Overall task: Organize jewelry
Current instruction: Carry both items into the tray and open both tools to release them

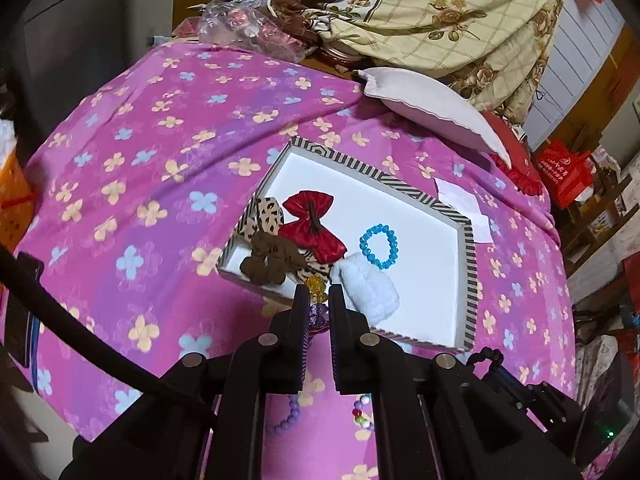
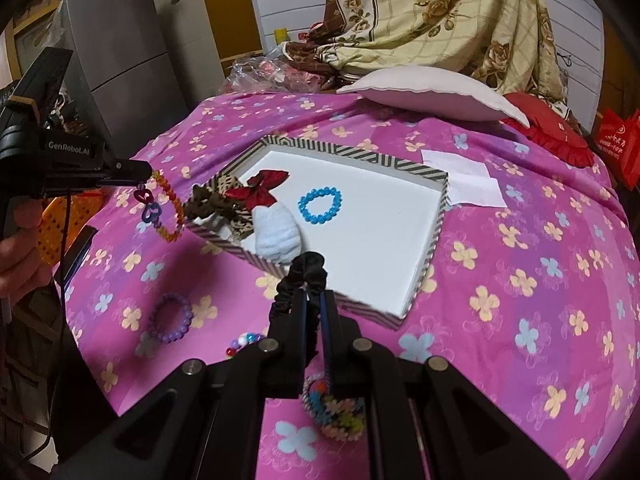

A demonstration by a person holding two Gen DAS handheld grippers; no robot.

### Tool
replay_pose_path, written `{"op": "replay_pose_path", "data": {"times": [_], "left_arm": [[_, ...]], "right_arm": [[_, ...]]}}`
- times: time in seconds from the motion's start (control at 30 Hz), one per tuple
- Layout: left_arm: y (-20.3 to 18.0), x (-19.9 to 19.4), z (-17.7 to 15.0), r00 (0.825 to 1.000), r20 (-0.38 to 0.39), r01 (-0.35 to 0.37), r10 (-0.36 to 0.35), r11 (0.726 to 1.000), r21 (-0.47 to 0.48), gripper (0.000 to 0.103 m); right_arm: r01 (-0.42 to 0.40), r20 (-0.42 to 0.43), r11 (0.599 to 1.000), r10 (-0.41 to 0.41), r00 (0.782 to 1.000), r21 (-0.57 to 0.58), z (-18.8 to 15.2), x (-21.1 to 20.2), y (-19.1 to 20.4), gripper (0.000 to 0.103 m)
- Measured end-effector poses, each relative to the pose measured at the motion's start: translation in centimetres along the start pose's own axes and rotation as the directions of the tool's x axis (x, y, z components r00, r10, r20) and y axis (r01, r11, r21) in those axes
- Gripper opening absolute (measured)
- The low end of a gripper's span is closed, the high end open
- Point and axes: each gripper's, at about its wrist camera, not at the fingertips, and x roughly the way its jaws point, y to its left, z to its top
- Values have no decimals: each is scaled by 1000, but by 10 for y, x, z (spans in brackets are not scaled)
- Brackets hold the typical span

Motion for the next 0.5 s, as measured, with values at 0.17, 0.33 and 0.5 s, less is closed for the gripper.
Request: {"op": "replay_pose_path", "data": {"times": [0.17,0.33,0.5], "left_arm": [[-7,11,8,1000,2,-28,28,999,23,29],[-12,22,17,999,-1,-49,49,998,40,29],[-21,35,29,998,-16,-56,57,996,68,29]], "right_arm": [[5,-7,1000,-5,1000,1,9,10,-6,7],[8,-27,1000,-8,1000,-4,19,24,-12,7],[2,-39,1000,-1,999,11,28,40,-20,7]]}}
